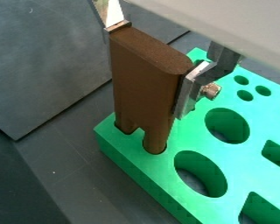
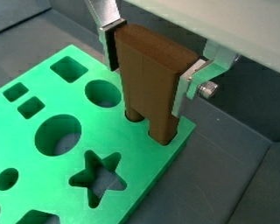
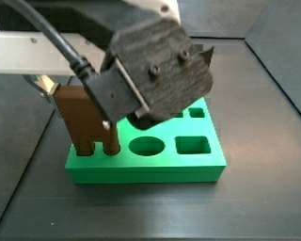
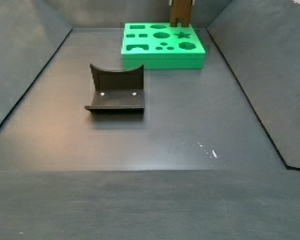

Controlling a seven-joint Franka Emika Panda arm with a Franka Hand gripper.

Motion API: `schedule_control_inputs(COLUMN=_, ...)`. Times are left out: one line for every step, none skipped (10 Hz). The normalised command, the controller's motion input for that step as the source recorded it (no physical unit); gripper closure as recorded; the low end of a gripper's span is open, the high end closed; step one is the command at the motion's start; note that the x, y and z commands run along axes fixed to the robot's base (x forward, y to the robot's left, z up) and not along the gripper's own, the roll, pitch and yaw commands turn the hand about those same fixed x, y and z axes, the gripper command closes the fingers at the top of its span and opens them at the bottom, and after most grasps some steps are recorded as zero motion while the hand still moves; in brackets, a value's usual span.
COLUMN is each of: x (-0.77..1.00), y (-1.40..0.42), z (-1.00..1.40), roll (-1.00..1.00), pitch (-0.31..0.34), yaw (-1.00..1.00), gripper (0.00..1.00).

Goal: Insert the square-circle object.

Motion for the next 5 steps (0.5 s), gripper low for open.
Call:
schedule_control_inputs(x=0.00, y=0.00, z=-0.36, roll=0.04, pitch=-0.030, yaw=0.00, gripper=1.00)
schedule_control_inputs(x=0.02, y=0.07, z=-0.47, roll=0.06, pitch=-0.027, yaw=0.00, gripper=1.00)
schedule_control_inputs(x=0.02, y=0.11, z=-0.42, roll=0.01, pitch=-0.074, yaw=0.09, gripper=1.00)
schedule_control_inputs(x=0.00, y=0.00, z=-0.17, roll=-0.01, pitch=-0.056, yaw=0.00, gripper=1.00)
schedule_control_inputs(x=0.00, y=0.00, z=0.00, roll=0.00, pitch=0.010, yaw=0.00, gripper=1.00)
